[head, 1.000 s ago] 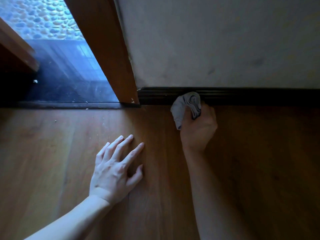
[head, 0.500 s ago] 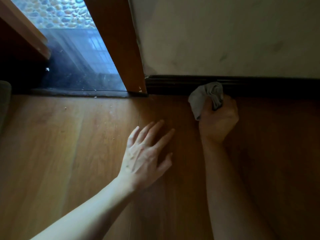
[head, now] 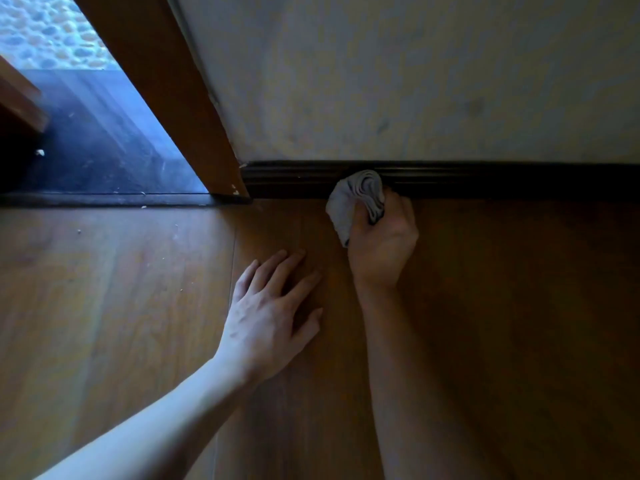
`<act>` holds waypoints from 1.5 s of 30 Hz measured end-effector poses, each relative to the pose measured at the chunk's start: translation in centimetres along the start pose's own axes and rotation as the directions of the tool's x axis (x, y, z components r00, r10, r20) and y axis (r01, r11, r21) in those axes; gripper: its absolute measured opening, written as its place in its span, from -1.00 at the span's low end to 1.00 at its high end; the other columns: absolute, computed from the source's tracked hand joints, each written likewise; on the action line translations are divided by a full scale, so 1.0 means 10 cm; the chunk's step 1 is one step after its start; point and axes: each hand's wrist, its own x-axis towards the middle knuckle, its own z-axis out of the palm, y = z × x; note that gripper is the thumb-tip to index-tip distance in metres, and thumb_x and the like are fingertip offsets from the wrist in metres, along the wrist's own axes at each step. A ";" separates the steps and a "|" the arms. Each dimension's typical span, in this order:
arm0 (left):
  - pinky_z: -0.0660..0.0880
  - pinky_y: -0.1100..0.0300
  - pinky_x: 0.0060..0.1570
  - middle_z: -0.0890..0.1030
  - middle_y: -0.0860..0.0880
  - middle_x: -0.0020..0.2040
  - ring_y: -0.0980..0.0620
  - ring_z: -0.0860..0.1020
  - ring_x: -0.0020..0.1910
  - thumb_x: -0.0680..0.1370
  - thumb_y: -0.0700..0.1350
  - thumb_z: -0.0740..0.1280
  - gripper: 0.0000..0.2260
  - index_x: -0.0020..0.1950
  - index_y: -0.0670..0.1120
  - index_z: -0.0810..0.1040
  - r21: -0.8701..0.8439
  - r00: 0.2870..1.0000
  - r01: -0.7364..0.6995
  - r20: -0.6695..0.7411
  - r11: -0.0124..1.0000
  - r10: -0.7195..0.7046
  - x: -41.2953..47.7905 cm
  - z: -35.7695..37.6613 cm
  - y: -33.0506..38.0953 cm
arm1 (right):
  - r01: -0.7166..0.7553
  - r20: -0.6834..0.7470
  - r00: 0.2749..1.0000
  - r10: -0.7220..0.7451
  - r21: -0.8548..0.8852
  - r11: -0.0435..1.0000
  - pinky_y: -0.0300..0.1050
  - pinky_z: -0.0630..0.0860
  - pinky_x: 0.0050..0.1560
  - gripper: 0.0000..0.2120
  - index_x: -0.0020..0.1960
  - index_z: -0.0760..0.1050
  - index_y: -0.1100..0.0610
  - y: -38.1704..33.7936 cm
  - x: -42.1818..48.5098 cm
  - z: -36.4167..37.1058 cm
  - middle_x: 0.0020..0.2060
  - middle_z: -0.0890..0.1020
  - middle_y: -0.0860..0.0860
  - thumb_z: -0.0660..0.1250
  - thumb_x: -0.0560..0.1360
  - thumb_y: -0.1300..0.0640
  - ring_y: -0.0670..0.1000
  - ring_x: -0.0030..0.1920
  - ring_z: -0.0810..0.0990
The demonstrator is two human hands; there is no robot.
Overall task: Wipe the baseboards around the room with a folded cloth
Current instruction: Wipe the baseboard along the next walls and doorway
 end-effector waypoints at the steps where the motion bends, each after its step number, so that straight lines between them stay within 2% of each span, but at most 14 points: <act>1: 0.14 -0.17 0.52 0.34 0.00 0.55 -0.06 0.20 0.57 0.58 0.25 0.17 -0.52 0.47 0.16 0.45 0.003 1.000 0.006 0.005 1.000 -0.006 0.00 -0.01 0.01 | -0.016 -0.010 1.000 0.016 -0.003 1.000 -0.14 0.52 0.04 -0.76 0.13 0.59 0.33 0.02 0.01 -0.01 -0.01 0.61 0.21 0.40 0.50 0.24 0.11 0.00 0.59; 4: 0.17 -0.18 0.51 0.35 -0.01 0.54 -0.08 0.22 0.56 0.57 0.25 0.18 -0.51 0.46 0.14 0.47 0.003 1.000 0.012 0.002 1.000 -0.012 0.00 -0.03 0.02 | -0.064 -0.039 0.997 0.065 0.032 0.997 -0.09 0.53 0.01 -0.78 0.10 0.59 0.33 0.04 0.02 -0.01 -0.02 0.61 0.21 0.39 0.50 0.23 0.10 -0.02 0.59; 7: 0.18 -0.19 0.49 0.37 -0.03 0.53 -0.10 0.26 0.54 0.56 0.24 0.18 -0.51 0.45 0.13 0.48 -0.007 1.000 0.017 0.000 1.000 -0.017 0.01 -0.04 0.06 | -0.002 0.004 1.000 0.002 0.041 0.999 -0.12 0.52 -0.02 -0.80 0.06 0.59 0.35 0.01 -0.02 0.03 -0.05 0.60 0.22 0.39 0.49 0.26 0.11 -0.04 0.58; 11: 0.21 -0.17 0.49 0.37 -0.02 0.53 -0.10 0.27 0.54 0.56 0.25 0.16 -0.50 0.46 0.14 0.46 0.013 0.999 0.037 -0.003 0.999 -0.037 0.02 -0.04 0.07 | 0.044 0.070 0.997 -0.046 0.021 0.999 -0.05 0.55 0.00 -0.79 0.08 0.59 0.33 0.02 -0.01 0.03 -0.03 0.60 0.21 0.41 0.48 0.26 0.11 -0.01 0.59; 14: 0.25 -0.18 0.46 0.38 -0.05 0.52 -0.12 0.29 0.52 0.57 0.25 0.15 -0.50 0.47 0.13 0.46 0.017 1.000 0.017 -0.001 1.000 -0.017 0.01 -0.05 0.05 | -0.005 0.008 1.000 0.005 -0.019 1.000 -0.01 0.54 0.01 -0.79 0.09 0.59 0.32 0.16 0.09 -0.07 -0.02 0.60 0.21 0.38 0.51 0.23 0.12 -0.01 0.58; 18: 0.19 -0.15 0.48 0.33 -0.03 0.55 -0.11 0.26 0.53 0.58 0.25 0.15 -0.50 0.49 0.14 0.43 0.007 1.000 0.018 0.015 1.000 -0.019 0.01 -0.08 0.06 | -0.071 -0.096 0.993 0.065 -0.061 0.996 -0.23 0.46 0.00 -0.78 0.11 0.59 0.31 0.32 0.22 -0.21 -0.01 0.61 0.21 0.38 0.52 0.20 0.09 -0.01 0.58; 21: 0.18 -0.16 0.49 0.31 -0.02 0.56 -0.10 0.25 0.54 0.57 0.25 0.15 -0.49 0.50 0.15 0.40 -0.005 1.000 0.013 0.024 1.000 -0.013 0.05 -0.08 0.13 | -0.053 -0.073 0.996 0.048 -0.059 0.997 -0.20 0.48 -0.02 -0.77 0.12 0.59 0.30 0.30 0.22 -0.21 -0.02 0.60 0.20 0.38 0.52 0.20 0.08 -0.02 0.57; 25: 0.16 -0.18 0.51 0.30 -0.01 0.56 -0.10 0.20 0.56 0.58 0.27 0.13 -0.50 0.49 0.17 0.41 0.010 0.999 0.006 0.054 1.000 -0.007 0.07 -0.07 0.18 | 0.001 -0.034 0.999 -0.003 -0.069 0.998 -0.27 0.42 -0.06 -0.81 0.06 0.60 0.32 0.37 0.25 -0.25 -0.06 0.60 0.21 0.38 0.51 0.22 0.10 -0.06 0.57; 28: 0.13 -0.18 0.52 0.28 -0.01 0.57 -0.10 0.17 0.57 0.59 0.26 0.16 -0.52 0.50 0.17 0.39 0.017 0.998 0.005 0.069 1.000 -0.006 0.07 -0.08 0.19 | -0.024 -0.066 0.998 0.020 -0.061 0.998 -0.20 0.48 -0.05 -0.81 0.08 0.59 0.31 0.37 0.27 -0.27 -0.05 0.60 0.21 0.39 0.52 0.22 0.10 -0.05 0.57; 31: 0.12 -0.16 0.52 0.28 -0.01 0.57 -0.10 0.18 0.57 0.60 0.26 0.14 -0.51 0.50 0.16 0.39 0.023 0.997 0.008 0.079 1.000 -0.010 0.08 -0.10 0.19 | 0.035 -0.001 0.999 -0.036 -0.056 0.998 -0.16 0.50 -0.03 -0.80 0.10 0.59 0.30 0.31 0.22 -0.24 -0.03 0.60 0.21 0.39 0.51 0.23 0.09 -0.03 0.56; 35: 0.12 -0.15 0.51 0.28 -0.01 0.58 -0.10 0.19 0.56 0.57 0.29 0.05 -0.46 0.50 0.16 0.40 0.030 0.996 0.002 0.092 1.000 -0.005 0.11 -0.13 0.21 | -0.025 -0.061 0.998 0.023 -0.020 0.999 -0.11 0.53 -0.05 -0.82 0.06 0.60 0.31 0.28 0.20 -0.22 -0.06 0.60 0.20 0.40 0.50 0.24 0.10 -0.05 0.57; 39: 0.12 -0.14 0.51 0.26 -0.01 0.58 -0.10 0.19 0.55 0.57 0.29 0.03 -0.45 0.51 0.15 0.39 0.031 0.993 -0.019 0.114 0.999 0.016 0.18 -0.14 0.28 | 0.077 0.120 0.990 -0.075 -0.011 0.997 -0.03 0.54 -0.08 -0.82 0.06 0.59 0.29 0.15 0.13 -0.13 -0.05 0.58 0.18 0.39 0.49 0.23 0.11 -0.06 0.57; 42: 0.10 -0.12 0.52 0.22 0.02 0.60 -0.08 0.17 0.56 0.56 0.32 -0.03 -0.42 0.52 0.17 0.36 0.038 0.992 -0.044 0.120 0.998 0.039 0.23 -0.13 0.36 | 0.134 0.151 0.981 -0.125 -0.051 0.990 -0.21 0.42 -0.12 -0.79 0.07 0.59 0.29 0.19 0.20 -0.17 -0.05 0.58 0.17 0.41 0.48 0.21 0.12 -0.08 0.56; 45: 0.11 -0.12 0.52 0.23 0.02 0.59 -0.07 0.20 0.55 0.58 0.32 -0.01 -0.44 0.53 0.17 0.34 0.021 0.990 -0.069 0.120 0.997 0.066 0.26 -0.12 0.39 | 0.087 0.076 0.994 -0.081 -0.084 0.993 -0.22 0.43 -0.09 -0.79 0.09 0.59 0.31 0.37 0.31 -0.32 -0.03 0.59 0.19 0.40 0.49 0.23 0.12 -0.05 0.57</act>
